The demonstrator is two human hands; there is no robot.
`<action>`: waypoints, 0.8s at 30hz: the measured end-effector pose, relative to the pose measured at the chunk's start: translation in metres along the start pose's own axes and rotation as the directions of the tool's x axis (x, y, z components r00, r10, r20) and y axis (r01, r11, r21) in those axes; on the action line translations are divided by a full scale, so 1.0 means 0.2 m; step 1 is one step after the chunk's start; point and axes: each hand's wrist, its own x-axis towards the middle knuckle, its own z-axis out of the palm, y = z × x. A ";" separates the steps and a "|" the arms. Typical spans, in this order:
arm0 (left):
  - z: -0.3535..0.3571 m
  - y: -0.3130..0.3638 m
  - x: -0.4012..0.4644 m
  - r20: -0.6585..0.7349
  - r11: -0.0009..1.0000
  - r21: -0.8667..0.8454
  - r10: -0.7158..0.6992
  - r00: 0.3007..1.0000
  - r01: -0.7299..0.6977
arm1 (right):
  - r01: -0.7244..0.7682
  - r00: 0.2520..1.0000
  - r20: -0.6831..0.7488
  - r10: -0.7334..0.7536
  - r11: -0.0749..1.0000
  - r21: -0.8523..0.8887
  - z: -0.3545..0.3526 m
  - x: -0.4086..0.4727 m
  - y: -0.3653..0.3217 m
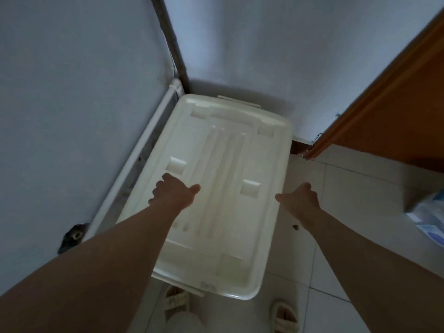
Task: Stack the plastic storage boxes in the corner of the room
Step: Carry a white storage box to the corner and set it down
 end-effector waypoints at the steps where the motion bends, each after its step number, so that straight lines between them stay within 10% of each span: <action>1: 0.02 0.03 -0.04 -0.004 1.000 -0.015 -0.012 1.000 0.011 | 0.012 1.000 0.015 -0.012 1.000 -0.013 -0.02 0.01 0.01; 24: 0.14 0.11 -0.29 -0.077 0.962 -0.204 -0.200 0.977 0.181 | 0.415 0.905 0.212 -0.368 0.873 -0.257 -0.18 0.10 -0.28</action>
